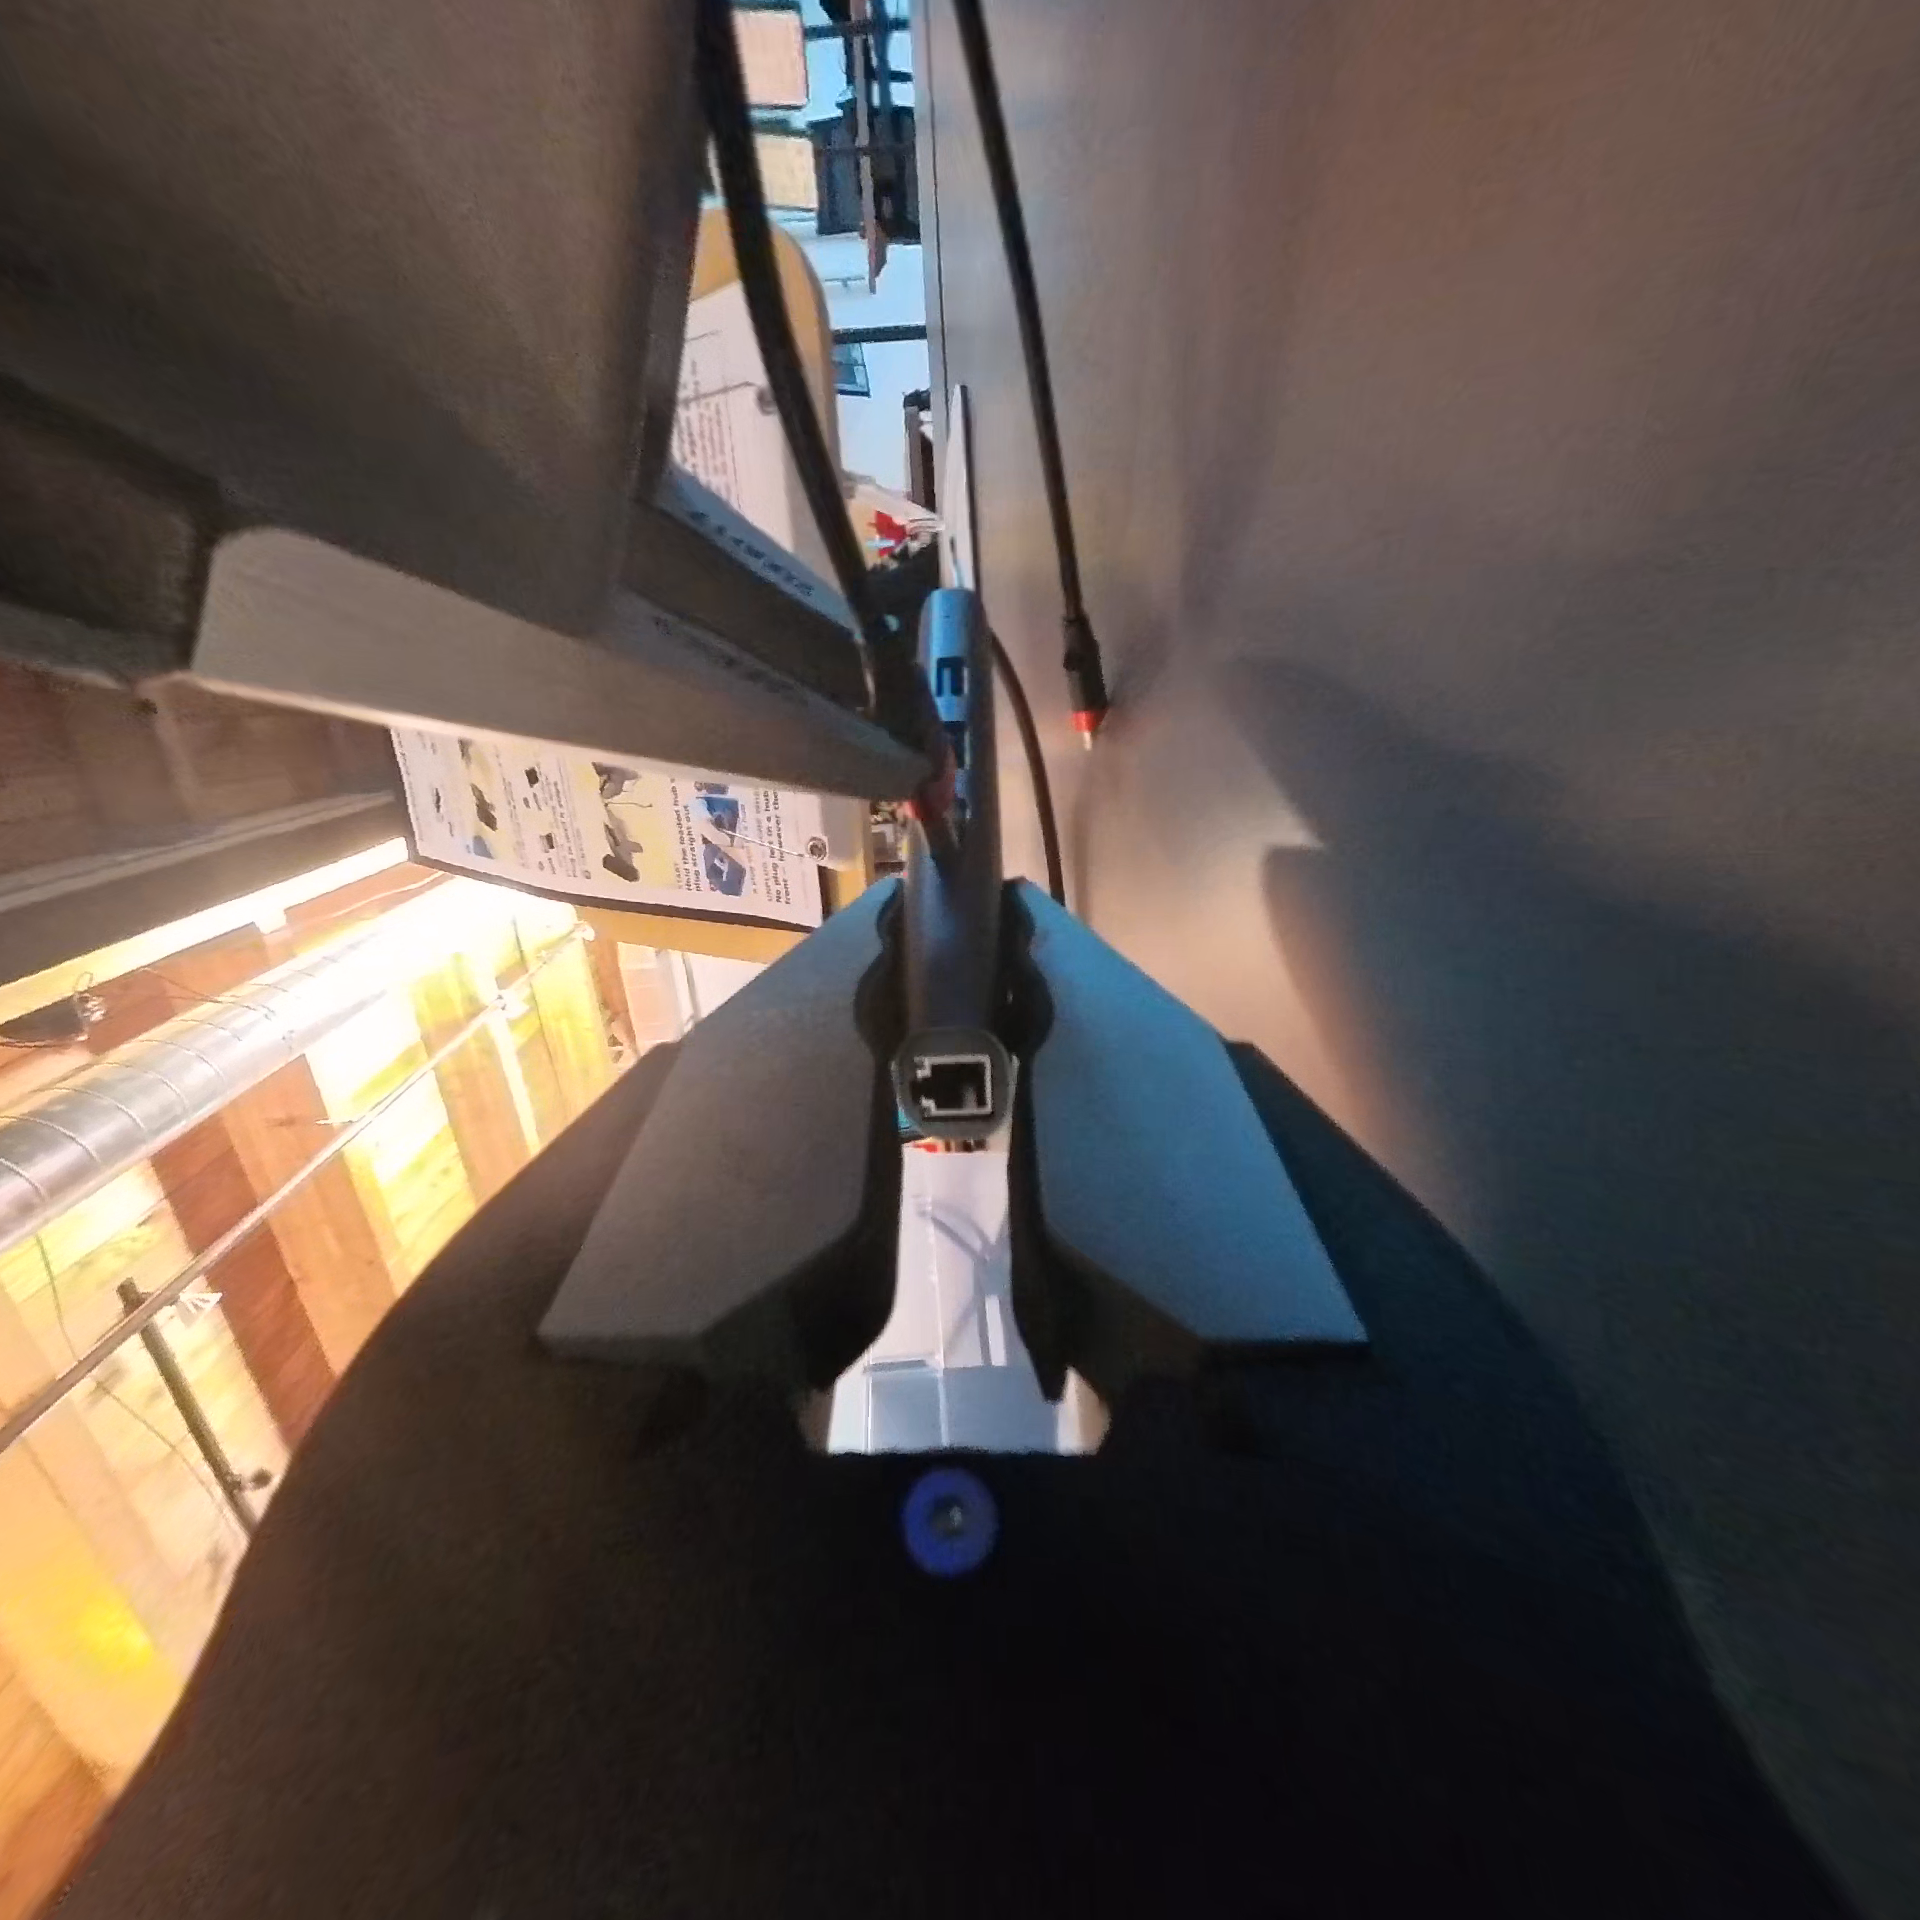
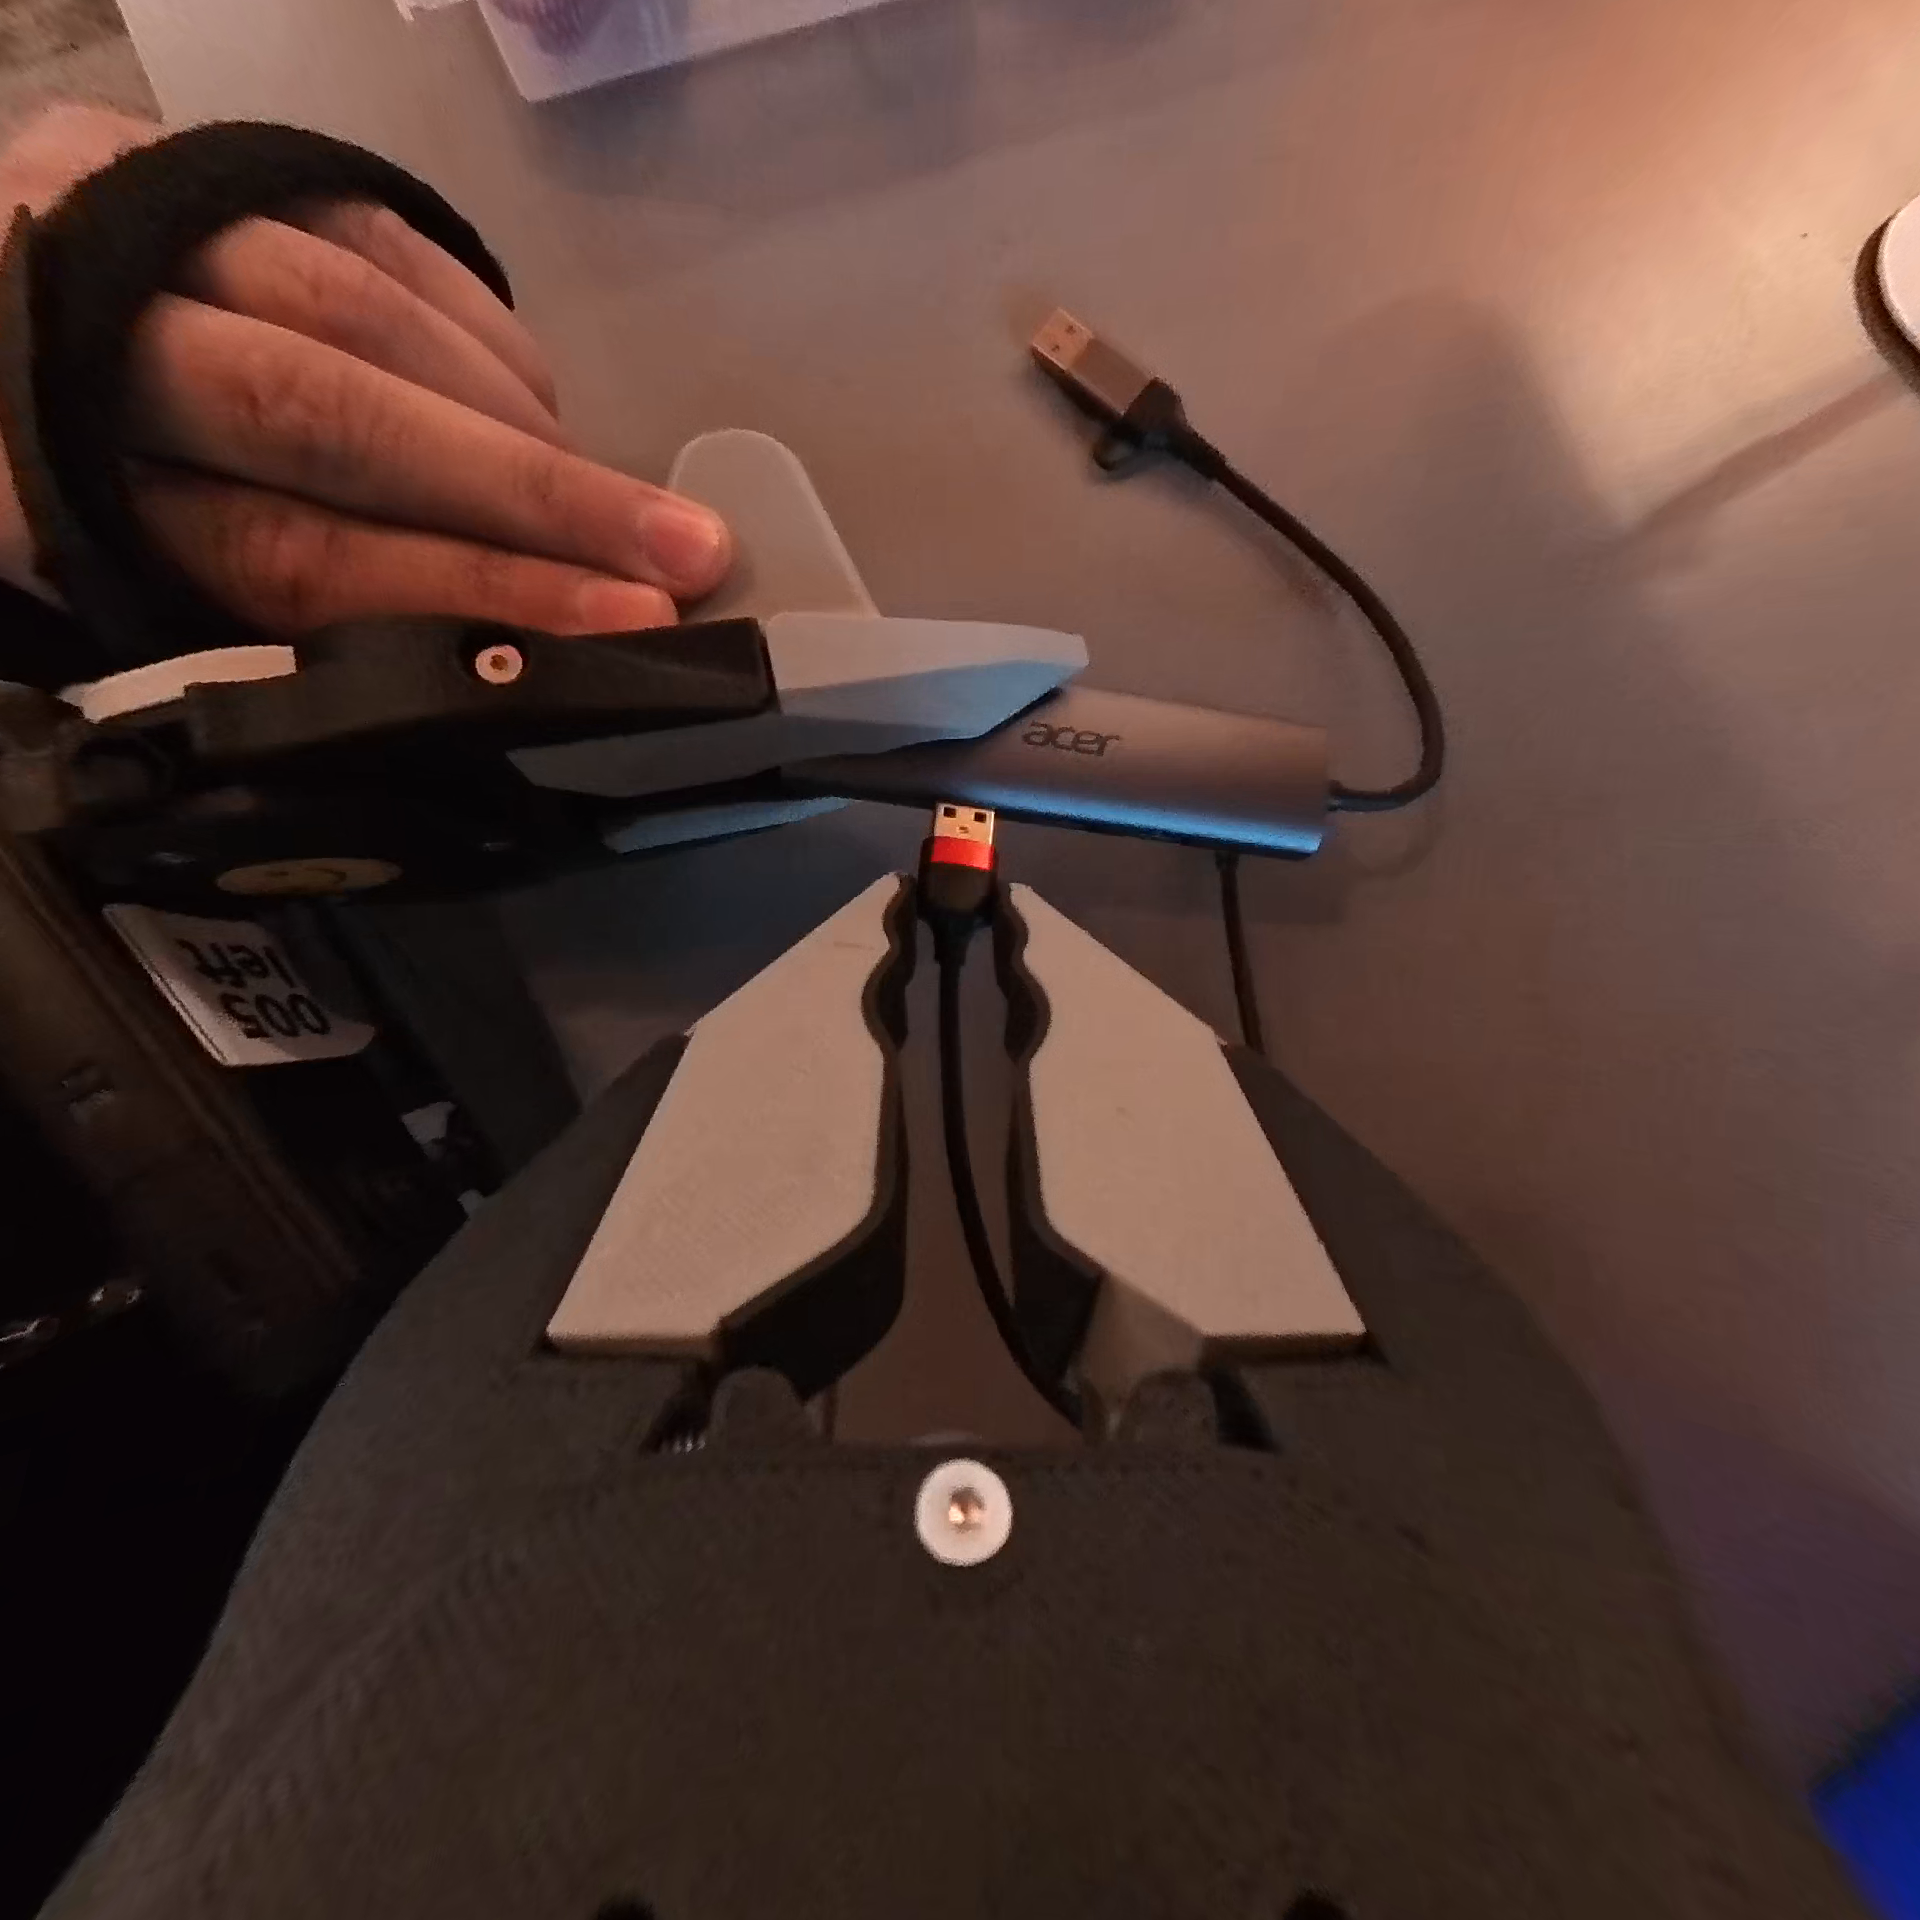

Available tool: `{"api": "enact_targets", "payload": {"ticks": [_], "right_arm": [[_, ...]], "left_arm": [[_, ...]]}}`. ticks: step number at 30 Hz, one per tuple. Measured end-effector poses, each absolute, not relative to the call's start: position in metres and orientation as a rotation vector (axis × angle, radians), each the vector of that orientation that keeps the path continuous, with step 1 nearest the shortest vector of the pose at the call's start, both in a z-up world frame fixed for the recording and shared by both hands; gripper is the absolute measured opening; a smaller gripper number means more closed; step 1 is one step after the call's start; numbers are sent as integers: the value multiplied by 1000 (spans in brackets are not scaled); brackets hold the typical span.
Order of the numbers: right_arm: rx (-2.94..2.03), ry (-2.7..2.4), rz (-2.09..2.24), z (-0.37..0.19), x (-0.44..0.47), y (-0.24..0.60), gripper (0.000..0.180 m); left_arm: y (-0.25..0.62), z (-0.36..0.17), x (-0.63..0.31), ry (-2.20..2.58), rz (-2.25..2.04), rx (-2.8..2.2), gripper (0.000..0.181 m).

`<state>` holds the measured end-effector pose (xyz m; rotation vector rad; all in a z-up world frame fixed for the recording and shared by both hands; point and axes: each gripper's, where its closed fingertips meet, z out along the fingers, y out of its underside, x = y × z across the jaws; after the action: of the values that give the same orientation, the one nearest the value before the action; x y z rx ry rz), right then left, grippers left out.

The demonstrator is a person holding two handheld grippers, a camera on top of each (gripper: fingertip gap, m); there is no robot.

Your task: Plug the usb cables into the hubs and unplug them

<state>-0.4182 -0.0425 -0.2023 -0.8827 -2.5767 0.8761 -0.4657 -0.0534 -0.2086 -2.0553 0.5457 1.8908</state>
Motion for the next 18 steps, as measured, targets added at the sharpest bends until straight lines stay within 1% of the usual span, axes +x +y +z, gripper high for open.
{"api": "enact_targets", "payload": {"ticks": [4, 9, 18], "right_arm": [[-884, -2553, 825, -206, -422, -45, 11], [-905, -2533, 886, -203, -424, -47, 11], [-893, -2506, 849, -208, -426, -48, 11]], "left_arm": [[-56, -211, -470, 528, 1900, -2086, 12], [-58, -212, -471, 491, 1871, -2113, 12], [-60, -215, -475, 475, 1863, -2143, 14]]}}
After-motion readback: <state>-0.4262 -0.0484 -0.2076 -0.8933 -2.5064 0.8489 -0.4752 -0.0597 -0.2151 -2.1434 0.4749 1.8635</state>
